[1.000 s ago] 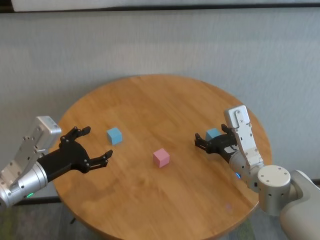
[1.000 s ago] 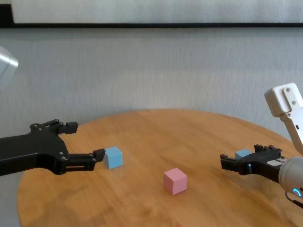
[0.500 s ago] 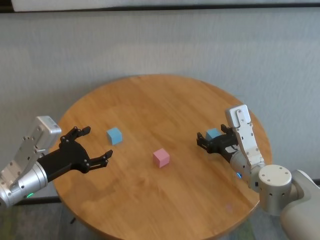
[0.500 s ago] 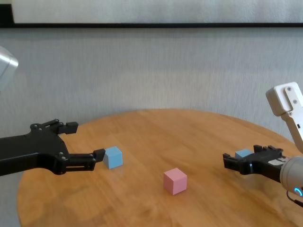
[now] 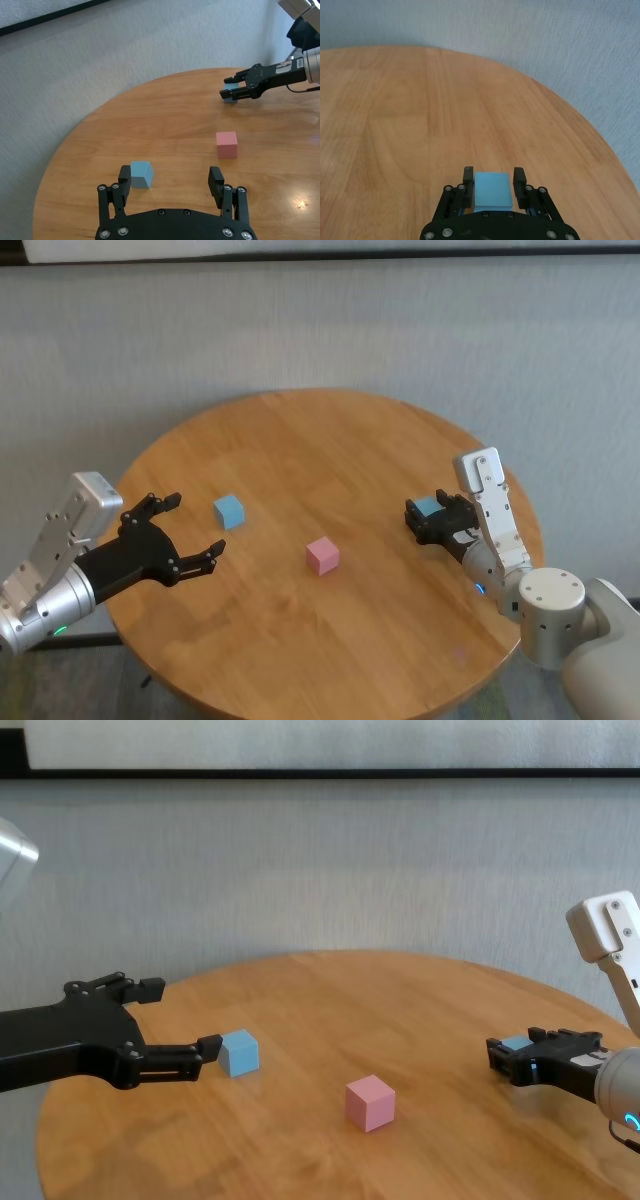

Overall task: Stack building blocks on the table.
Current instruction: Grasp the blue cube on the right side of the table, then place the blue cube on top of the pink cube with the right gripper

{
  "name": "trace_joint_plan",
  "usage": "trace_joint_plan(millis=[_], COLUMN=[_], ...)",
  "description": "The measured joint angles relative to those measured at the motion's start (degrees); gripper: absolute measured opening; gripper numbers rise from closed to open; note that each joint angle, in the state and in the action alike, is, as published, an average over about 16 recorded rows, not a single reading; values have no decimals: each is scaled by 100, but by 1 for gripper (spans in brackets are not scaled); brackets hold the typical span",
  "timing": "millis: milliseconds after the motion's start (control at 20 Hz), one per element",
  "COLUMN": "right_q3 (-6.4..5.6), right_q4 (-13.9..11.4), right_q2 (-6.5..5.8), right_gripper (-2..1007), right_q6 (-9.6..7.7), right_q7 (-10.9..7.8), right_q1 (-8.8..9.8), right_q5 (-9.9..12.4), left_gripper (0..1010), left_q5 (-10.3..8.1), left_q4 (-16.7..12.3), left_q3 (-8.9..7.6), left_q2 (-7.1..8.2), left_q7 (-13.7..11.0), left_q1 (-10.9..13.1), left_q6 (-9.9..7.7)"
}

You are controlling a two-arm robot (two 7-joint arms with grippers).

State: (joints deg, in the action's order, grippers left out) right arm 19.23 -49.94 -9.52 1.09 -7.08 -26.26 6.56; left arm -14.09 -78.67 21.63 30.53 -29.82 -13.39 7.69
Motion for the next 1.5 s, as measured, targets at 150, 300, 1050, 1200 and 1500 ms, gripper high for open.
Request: trace_joint_plan(millis=[150,300,1050,1200,1500], right_q3=[-40,-84,-261,-246,-163], right_q4=[-40,-123,-1951,-2407,-2939], right_q2=[1,-6,-221,-264,-265], right_gripper=[486,424,366,366,366], right_q6=[-10,-29,-357,-428,-521], right_q7=[-5,-17,-480,-592,-719], right_q1=[22,65,946,1189,1514], right_q5=[-31,-58,18,34,10], left_gripper=[1002,1002,1001,1001,1001], left_q5=[0,0,0,0,0], left_q4=[0,0,0,0,0], left_q3=[0,0,0,0,0], left_q2=[0,0,0,0,0], left_q7=[0,0,0,0,0], left_q1=[0,0,0,0,0], left_q6=[0,0,0,0,0])
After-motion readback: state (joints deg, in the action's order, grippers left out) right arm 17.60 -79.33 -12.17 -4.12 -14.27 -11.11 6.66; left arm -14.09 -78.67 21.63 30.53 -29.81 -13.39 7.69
